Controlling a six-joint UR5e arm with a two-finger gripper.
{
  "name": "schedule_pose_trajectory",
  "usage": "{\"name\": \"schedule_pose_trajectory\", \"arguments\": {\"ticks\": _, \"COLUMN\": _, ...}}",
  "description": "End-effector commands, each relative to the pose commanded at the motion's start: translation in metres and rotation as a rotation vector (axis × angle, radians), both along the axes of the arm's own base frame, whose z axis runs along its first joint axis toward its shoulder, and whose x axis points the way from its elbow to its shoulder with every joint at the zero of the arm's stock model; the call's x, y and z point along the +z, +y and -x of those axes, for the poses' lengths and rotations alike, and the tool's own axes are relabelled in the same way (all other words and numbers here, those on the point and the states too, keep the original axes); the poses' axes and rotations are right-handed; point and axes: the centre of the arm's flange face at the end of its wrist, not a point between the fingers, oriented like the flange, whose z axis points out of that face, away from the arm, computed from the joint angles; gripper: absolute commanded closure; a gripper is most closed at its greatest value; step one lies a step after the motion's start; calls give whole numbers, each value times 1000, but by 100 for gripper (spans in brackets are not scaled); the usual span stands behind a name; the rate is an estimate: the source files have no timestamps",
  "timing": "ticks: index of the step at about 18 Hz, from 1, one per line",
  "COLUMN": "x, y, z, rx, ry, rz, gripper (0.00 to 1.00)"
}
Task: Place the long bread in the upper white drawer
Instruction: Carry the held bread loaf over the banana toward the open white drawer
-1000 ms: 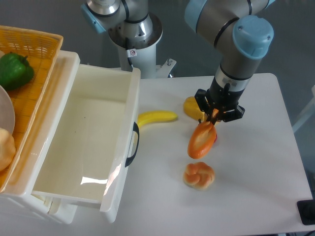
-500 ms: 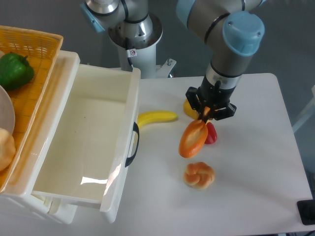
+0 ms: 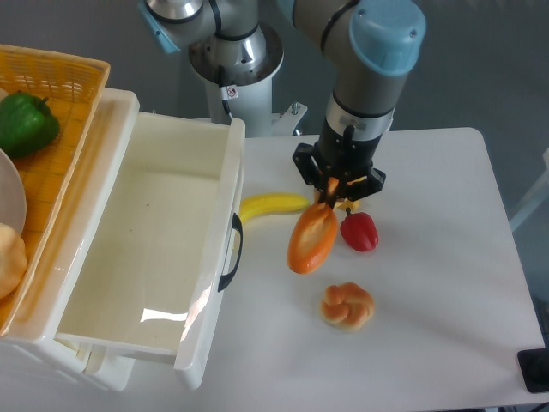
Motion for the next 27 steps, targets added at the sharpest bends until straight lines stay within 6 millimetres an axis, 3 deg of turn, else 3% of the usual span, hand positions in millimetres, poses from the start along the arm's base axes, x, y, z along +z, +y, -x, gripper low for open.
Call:
{"name": "schedule_pose_trajectory", "arguments": {"ticks": 4, "x": 18, "y": 0, "z": -13, "rx": 61, "ry": -34, "rz": -47, "gripper": 100}}
{"name": "schedule_pose_trajectory", "arguments": {"ticks": 6, "x": 38, "y": -5, "z": -25, "rx": 91, "ry": -25, "rz": -77, "gripper": 100}}
{"name": "schedule_pose_trajectory", "arguments": {"ticks": 16, "x": 83, "y": -9, "z": -54, "rx": 209, "ry": -108, "rz": -219, "gripper": 100}}
{"name": "schedule_pose_trajectory", "arguments": {"ticks": 19, "x": 88, "y": -6, "z": -60, "rx": 234, "ry": -137, "rz": -244, "gripper": 100}}
{"name": "schedule_pose_trajectory", "arguments": {"ticks": 27, "x": 92, "y": 19, "z": -98, "rx": 221, "ry": -180, "rz": -245, "gripper": 100}}
